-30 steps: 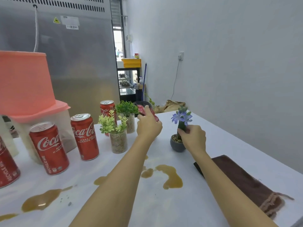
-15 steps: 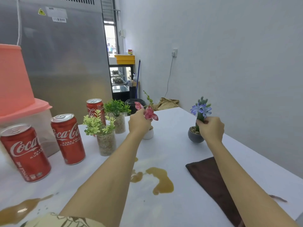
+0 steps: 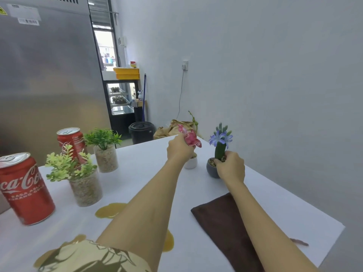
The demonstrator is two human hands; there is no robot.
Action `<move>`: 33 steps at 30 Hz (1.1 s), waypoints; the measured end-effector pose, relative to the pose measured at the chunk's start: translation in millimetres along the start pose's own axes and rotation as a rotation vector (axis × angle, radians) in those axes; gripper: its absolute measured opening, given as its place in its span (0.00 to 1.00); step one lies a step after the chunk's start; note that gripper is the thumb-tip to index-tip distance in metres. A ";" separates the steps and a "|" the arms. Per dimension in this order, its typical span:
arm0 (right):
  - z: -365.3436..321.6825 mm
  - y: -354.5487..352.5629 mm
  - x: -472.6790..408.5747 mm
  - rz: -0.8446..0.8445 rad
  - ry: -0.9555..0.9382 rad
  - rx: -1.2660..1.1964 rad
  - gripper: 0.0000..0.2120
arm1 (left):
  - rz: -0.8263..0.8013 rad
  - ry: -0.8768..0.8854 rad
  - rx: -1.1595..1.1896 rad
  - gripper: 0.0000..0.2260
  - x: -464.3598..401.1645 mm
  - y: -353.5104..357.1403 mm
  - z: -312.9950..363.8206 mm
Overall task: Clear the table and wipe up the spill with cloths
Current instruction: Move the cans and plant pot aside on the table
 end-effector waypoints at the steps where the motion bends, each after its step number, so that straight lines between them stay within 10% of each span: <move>1: 1.8 0.4 -2.1 0.005 0.009 0.005 0.09 | -0.004 0.005 -0.003 0.12 -1.4 4.1 1.1; 20: -17.7 -24.4 5.4 0.103 0.026 -0.053 0.28 | -0.044 -0.057 -0.030 0.24 9.7 -28.5 0.6; 33: -127.9 40.9 89.2 -0.265 -0.308 -0.143 0.15 | 0.466 0.162 -0.362 0.14 71.7 -176.5 -14.6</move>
Point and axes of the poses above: each hand's wrist, its own x-axis away from the middle knuckle, its own y-axis out of the palm, z = x × y, the point moved 3 cm from there along -x, towards the middle knuckle, and after that the axes turned 6 degrees about x, right-handed, at the moved point
